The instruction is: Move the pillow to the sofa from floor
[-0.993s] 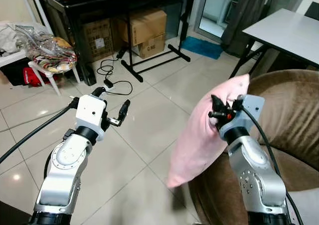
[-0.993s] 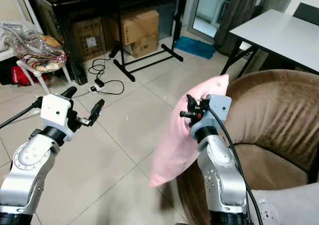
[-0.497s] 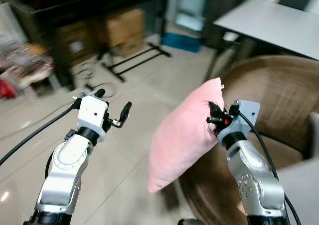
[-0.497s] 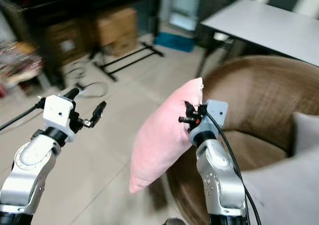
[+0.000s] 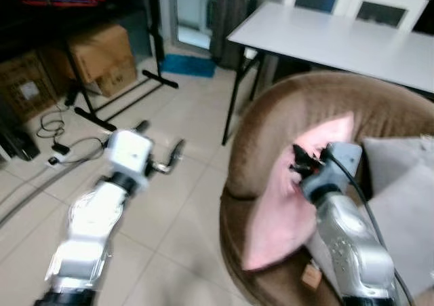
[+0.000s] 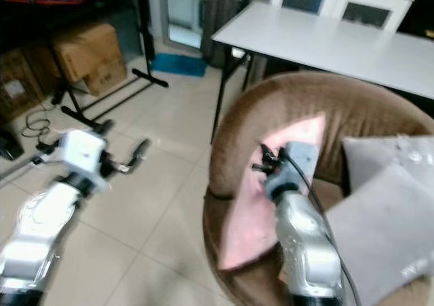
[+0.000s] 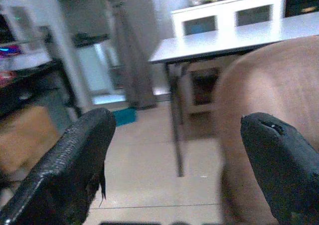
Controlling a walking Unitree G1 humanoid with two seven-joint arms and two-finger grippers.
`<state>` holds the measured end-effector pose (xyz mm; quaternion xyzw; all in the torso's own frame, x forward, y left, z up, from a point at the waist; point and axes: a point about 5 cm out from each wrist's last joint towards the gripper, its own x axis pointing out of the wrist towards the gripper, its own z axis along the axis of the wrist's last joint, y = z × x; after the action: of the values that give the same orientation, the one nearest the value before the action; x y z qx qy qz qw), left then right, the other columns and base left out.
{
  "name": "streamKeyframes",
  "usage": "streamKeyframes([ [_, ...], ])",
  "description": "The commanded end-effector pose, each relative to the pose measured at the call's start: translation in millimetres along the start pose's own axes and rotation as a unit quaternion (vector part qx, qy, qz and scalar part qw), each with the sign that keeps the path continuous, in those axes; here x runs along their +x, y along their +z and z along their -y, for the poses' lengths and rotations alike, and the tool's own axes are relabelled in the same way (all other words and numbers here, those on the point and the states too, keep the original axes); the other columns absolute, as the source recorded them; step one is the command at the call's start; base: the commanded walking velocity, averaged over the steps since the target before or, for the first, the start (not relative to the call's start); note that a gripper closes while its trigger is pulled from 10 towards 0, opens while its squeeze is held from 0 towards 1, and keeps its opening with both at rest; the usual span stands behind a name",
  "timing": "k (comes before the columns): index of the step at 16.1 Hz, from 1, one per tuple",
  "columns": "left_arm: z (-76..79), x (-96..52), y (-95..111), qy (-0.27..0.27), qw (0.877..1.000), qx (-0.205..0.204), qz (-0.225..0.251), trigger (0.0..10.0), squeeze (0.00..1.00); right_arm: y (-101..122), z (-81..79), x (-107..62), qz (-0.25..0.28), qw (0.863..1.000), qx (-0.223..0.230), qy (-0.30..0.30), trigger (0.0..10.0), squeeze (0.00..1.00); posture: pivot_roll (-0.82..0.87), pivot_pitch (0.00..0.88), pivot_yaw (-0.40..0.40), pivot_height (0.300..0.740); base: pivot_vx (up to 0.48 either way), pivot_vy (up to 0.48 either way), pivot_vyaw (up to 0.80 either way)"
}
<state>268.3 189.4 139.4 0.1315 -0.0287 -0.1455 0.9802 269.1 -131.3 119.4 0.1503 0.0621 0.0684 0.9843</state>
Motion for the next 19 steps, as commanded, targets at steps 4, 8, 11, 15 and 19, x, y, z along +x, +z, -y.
streamKeyframes([
  [4,11.1,6.6,4.6,-0.020,1.000,-0.010,0.013,10.0,0.13,8.7,6.8,-2.8,0.019,1.000,-0.014,-0.008,10.0,0.00,0.00,0.000,-0.027,0.740,0.000,0.000,-0.28],
  [8,11.7,7.4,3.7,-0.023,1.000,-0.011,0.012,10.0,0.13,7.4,6.1,-3.0,0.016,1.000,-0.016,-0.008,10.0,0.00,0.00,0.000,-0.029,0.740,0.000,0.000,0.00],
  [11,12.2,8.1,2.6,-0.025,1.000,-0.012,0.009,10.0,0.13,6.8,6.6,-2.0,0.011,1.000,-0.017,-0.007,10.0,0.00,0.00,0.000,-0.029,0.740,0.000,0.000,-0.53],
  [15,12.4,7.8,1.6,-0.026,1.000,-0.006,0.011,10.0,0.13,6.4,4.7,-0.8,0.010,1.000,-0.021,-0.002,10.0,0.00,0.00,0.000,-0.031,0.740,0.000,0.000,-0.80],
  [19,14.0,6.1,2.4,-0.036,0.999,-0.010,0.016,10.0,0.16,6.9,1.9,-0.5,0.010,0.999,-0.028,0.011,10.0,0.00,0.00,0.000,-0.032,0.740,0.203,0.000,-0.80],
])
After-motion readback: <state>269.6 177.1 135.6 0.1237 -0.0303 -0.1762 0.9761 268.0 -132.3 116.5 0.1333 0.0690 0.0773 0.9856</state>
